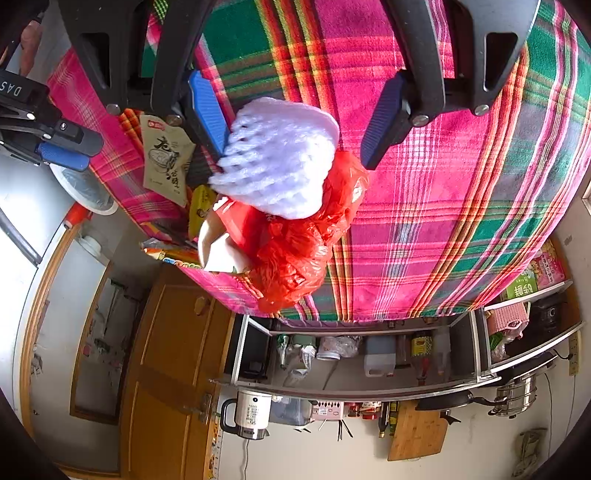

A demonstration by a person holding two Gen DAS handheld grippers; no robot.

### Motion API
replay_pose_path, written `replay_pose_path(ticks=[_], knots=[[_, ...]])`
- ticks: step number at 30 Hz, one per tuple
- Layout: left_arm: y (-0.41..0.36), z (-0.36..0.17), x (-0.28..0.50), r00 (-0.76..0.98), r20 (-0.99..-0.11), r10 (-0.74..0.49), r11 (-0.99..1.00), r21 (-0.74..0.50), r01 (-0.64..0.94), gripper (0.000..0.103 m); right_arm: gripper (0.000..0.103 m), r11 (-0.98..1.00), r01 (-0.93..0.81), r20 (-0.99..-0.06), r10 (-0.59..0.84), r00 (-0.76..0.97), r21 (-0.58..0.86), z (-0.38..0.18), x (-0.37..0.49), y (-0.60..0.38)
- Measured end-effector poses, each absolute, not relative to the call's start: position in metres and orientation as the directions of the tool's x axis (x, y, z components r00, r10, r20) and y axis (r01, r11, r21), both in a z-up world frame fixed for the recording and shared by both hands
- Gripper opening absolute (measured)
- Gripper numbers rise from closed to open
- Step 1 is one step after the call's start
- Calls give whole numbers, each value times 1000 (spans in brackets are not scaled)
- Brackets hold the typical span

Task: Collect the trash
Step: 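Grasp the white foam net with the left tool while the right tool grasps the paper sachet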

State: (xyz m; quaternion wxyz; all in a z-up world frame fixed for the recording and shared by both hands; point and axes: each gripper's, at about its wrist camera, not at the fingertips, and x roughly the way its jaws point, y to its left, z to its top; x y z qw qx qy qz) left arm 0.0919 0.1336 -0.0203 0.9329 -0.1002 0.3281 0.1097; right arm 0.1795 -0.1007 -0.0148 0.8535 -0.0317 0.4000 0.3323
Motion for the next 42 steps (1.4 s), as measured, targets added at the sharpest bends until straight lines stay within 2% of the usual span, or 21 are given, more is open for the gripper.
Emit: replay_pose_path(ticks=[1, 5, 8, 12, 20, 25, 31, 34, 35, 42], knots=[[134, -22, 93, 757, -640, 134, 956, -118, -269, 72, 52, 776, -593, -705, 542, 457, 213, -15, 180, -98], [138, -26, 92, 759, -643, 104, 955, -148, -256, 57, 53, 773, -594, -713, 544, 443, 221, -18, 185, -86], [139, -26, 88, 768, -634, 90, 956, -162, -246, 52, 53, 774, -589, -717, 545, 434, 231, -20, 188, -76], [143, -24, 83, 779, -623, 77, 953, -184, -241, 51, 59, 787, -561, -724, 541, 429, 256, -24, 196, -66], [155, -25, 77, 783, -619, 65, 946, -213, -246, 51, 61, 828, -479, -757, 507, 412, 293, -34, 216, -50], [156, -26, 76, 786, -616, 55, 944, -224, -242, 51, 62, 846, -478, -768, 464, 440, 237, -34, 219, -39], [158, -27, 76, 786, -616, 50, 941, -235, -245, 51, 62, 849, -521, -788, 380, 485, 89, -37, 209, -26], [158, -27, 76, 786, -617, 50, 941, -235, -245, 51, 58, 850, -524, -790, 356, 499, 53, -38, 205, -27], [158, -27, 76, 786, -617, 51, 940, -235, -245, 51, 53, 852, -522, -790, 352, 502, 47, -38, 205, -28], [158, -26, 76, 784, -618, 59, 941, -227, -250, 51, 42, 834, -544, -775, 401, 488, 90, -35, 203, -42]])
